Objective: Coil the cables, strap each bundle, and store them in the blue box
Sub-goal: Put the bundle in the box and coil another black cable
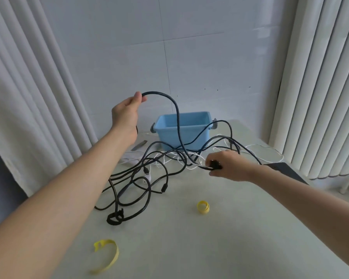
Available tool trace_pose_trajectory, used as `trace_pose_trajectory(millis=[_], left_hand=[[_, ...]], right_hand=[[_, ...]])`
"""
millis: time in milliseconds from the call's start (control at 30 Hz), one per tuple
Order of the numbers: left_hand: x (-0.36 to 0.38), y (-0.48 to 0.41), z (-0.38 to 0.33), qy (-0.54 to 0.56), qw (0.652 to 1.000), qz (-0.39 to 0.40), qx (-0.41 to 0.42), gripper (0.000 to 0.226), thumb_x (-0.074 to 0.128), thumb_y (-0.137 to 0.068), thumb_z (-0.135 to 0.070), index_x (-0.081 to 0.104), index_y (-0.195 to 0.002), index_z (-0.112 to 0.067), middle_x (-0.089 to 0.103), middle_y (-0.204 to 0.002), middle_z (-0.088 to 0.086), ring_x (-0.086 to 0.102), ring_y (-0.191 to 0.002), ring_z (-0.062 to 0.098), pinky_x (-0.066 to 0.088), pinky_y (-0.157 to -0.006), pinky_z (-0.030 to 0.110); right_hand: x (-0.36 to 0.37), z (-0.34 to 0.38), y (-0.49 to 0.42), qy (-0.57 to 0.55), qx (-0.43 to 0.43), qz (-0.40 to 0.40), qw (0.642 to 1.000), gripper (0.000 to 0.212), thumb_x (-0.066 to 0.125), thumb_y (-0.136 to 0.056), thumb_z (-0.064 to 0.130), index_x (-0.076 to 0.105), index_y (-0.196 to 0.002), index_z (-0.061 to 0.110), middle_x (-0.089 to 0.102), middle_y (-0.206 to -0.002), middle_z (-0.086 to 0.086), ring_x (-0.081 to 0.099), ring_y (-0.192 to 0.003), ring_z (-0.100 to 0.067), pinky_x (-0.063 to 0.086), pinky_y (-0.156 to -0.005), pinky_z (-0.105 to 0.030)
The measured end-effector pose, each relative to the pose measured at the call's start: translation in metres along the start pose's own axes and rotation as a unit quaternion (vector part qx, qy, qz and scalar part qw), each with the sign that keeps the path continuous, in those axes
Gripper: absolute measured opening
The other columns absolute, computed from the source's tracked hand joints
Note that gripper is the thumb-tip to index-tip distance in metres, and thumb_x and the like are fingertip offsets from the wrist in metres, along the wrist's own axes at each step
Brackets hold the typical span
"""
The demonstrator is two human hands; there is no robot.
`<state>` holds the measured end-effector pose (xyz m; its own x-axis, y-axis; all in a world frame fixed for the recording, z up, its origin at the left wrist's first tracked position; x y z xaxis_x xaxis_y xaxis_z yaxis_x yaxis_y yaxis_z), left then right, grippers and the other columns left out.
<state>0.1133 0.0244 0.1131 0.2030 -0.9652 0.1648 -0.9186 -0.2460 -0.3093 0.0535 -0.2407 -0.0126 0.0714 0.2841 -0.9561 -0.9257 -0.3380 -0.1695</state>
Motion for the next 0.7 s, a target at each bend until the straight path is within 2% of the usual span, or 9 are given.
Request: trace_pose_trajectory(millis=[33,100,167,233,333,400,500,600,700], left_hand=[[-0.006,-0.003,0.001,-0.005,1.000,-0.023,-0.003,0.022,0.064,-0.097,-0.034,0.073,-0.080,-0.025,0.073,-0.101,-0.006,0.057,-0.091,0.024,0.044,-0.106,0.043],[-0.019,-0.005,0.007,-0.007,0.998,-0.063,-0.012,0.025,0.064,-0.097,-0.037,0.073,-0.076,-0.026,0.068,-0.086,-0.007,0.048,-0.068,0.015,0.046,-0.082,0.036],[-0.031,-0.008,0.017,-0.016,0.995,-0.099,-0.019,0.025,0.063,-0.098,-0.038,0.073,-0.080,-0.025,0.067,-0.089,-0.002,0.043,-0.065,0.009,0.039,-0.075,0.028],[-0.043,-0.012,0.028,-0.019,0.991,-0.131,-0.022,0.023,0.059,-0.100,-0.035,0.074,-0.090,-0.021,0.073,-0.104,-0.001,0.050,-0.075,0.004,0.041,-0.075,0.011],[-0.056,-0.012,0.040,-0.027,0.985,-0.167,-0.040,0.028,0.055,-0.103,-0.032,0.075,-0.107,-0.011,0.068,-0.091,-0.013,0.048,-0.068,-0.002,0.034,-0.050,-0.001],[-0.065,-0.010,0.045,-0.031,0.980,-0.188,-0.056,0.029,0.056,-0.102,-0.033,0.075,-0.109,-0.012,0.064,-0.086,-0.015,0.050,-0.072,-0.001,0.037,-0.054,0.005],[-0.068,-0.008,0.047,-0.040,0.978,-0.196,-0.068,0.028,0.057,-0.102,-0.033,0.075,-0.110,-0.013,0.065,-0.097,-0.010,0.052,-0.089,0.008,0.039,-0.069,0.014],[-0.059,-0.007,0.045,-0.040,0.983,-0.168,-0.055,0.027,0.059,-0.101,-0.032,0.075,-0.112,-0.012,0.067,-0.102,-0.009,0.051,-0.093,0.008,0.039,-0.084,0.016],[-0.045,-0.004,0.040,-0.046,0.989,-0.128,-0.049,0.026,0.061,-0.100,-0.032,0.075,-0.111,-0.014,0.065,-0.096,-0.011,0.051,-0.094,0.007,0.037,-0.089,0.020]], right_hand=[[0.002,-0.009,-0.001,-0.053,0.018,-0.002,0.998,0.015,0.074,-0.086,0.023,0.061,-0.094,0.022,0.059,-0.078,0.008,0.061,-0.068,-0.014,0.044,-0.069,-0.027],[0.003,-0.026,-0.002,-0.140,0.053,-0.018,0.989,0.014,0.072,-0.088,0.016,0.060,-0.094,0.019,0.062,-0.078,0.007,0.067,-0.056,-0.013,0.048,-0.064,-0.024],[-0.001,-0.042,0.000,-0.205,0.087,-0.036,0.974,0.020,0.073,-0.088,0.014,0.060,-0.103,0.016,0.066,-0.082,0.000,0.064,-0.050,-0.013,0.050,-0.059,-0.019],[-0.002,-0.052,0.006,-0.314,0.109,-0.025,0.943,0.030,0.075,-0.086,0.009,0.061,-0.112,0.017,0.066,-0.084,-0.005,0.059,-0.054,-0.016,0.050,-0.057,-0.026],[-0.003,-0.063,0.014,-0.440,0.114,0.007,0.891,0.041,0.072,-0.085,-0.002,0.064,-0.119,0.018,0.061,-0.081,-0.005,0.052,-0.064,-0.014,0.041,-0.055,-0.023],[-0.004,-0.071,0.016,-0.478,0.121,-0.010,0.870,0.030,0.070,-0.088,0.001,0.066,-0.115,0.012,0.053,-0.073,-0.003,0.043,-0.058,-0.012,0.031,-0.051,-0.020],[-0.007,-0.087,0.021,-0.488,0.146,-0.078,0.857,0.017,0.069,-0.092,0.014,0.068,-0.105,0.003,0.045,-0.065,-0.005,0.029,-0.053,-0.014,0.022,-0.045,-0.019],[-0.007,-0.087,0.021,-0.446,0.145,-0.095,0.878,0.012,0.066,-0.093,0.006,0.070,-0.104,0.007,0.059,-0.066,-0.004,0.038,-0.050,-0.012,0.030,-0.045,-0.016],[-0.004,-0.084,0.014,-0.320,0.142,-0.097,0.932,0.018,0.066,-0.089,0.003,0.069,-0.103,0.014,0.070,-0.080,-0.007,0.055,-0.059,-0.019,0.048,-0.055,-0.025]])
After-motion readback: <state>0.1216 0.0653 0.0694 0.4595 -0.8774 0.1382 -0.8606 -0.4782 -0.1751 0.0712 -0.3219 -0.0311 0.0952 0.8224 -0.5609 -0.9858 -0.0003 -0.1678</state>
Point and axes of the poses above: each hand's wrist, its own y-axis away from the middle knuckle, its own x-axis out of the palm, z = x × y, the point moved 6 cm from there along -y, towards the middle knuckle
